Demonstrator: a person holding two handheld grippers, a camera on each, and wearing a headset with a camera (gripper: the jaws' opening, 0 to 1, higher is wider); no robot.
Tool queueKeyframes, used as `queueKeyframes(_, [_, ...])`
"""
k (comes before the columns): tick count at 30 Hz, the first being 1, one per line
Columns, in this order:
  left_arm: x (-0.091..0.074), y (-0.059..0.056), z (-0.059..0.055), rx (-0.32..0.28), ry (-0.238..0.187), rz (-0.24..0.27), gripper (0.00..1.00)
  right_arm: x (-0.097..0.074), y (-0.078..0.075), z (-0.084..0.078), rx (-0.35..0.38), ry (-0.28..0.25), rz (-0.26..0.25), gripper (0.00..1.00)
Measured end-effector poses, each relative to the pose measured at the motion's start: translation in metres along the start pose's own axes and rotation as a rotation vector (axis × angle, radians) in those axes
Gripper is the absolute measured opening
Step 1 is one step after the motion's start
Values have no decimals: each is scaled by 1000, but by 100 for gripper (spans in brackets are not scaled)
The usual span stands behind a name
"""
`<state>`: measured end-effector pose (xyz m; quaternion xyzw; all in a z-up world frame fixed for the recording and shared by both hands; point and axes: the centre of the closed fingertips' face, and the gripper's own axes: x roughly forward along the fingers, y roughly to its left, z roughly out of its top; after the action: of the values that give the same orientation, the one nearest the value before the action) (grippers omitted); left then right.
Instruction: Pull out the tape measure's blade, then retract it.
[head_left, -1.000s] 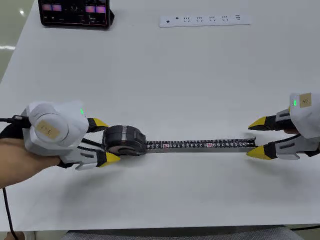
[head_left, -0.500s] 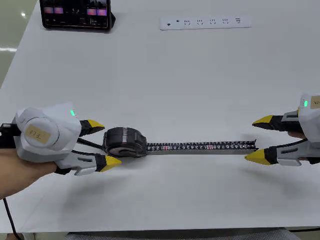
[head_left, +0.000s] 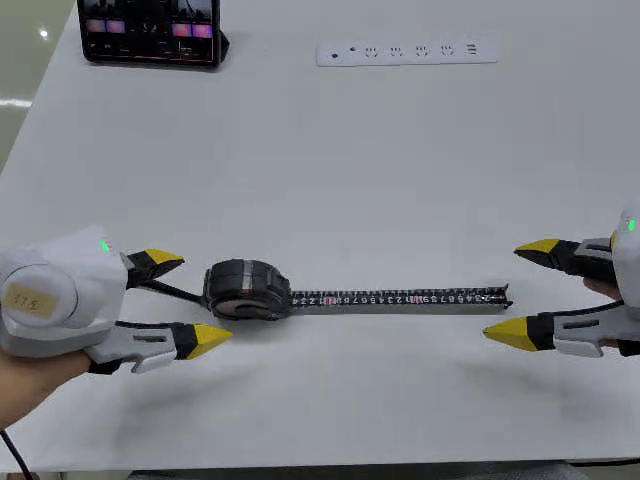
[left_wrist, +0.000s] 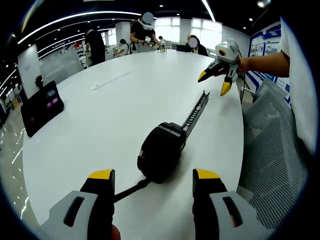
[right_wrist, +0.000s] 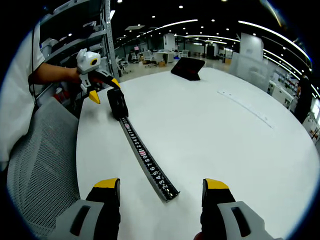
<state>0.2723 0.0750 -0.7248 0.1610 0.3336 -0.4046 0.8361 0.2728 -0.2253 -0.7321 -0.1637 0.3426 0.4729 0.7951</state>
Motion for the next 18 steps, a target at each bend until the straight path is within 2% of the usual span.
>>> queueKeyframes(5, [-3,-3,-1,-9,-25,15,64,-3,1,0,17,-19,-29,71])
queueKeyframes(18, [-12,-10,-1,-57,-96,58,75,-9,7,0,57,-73,-95,79])
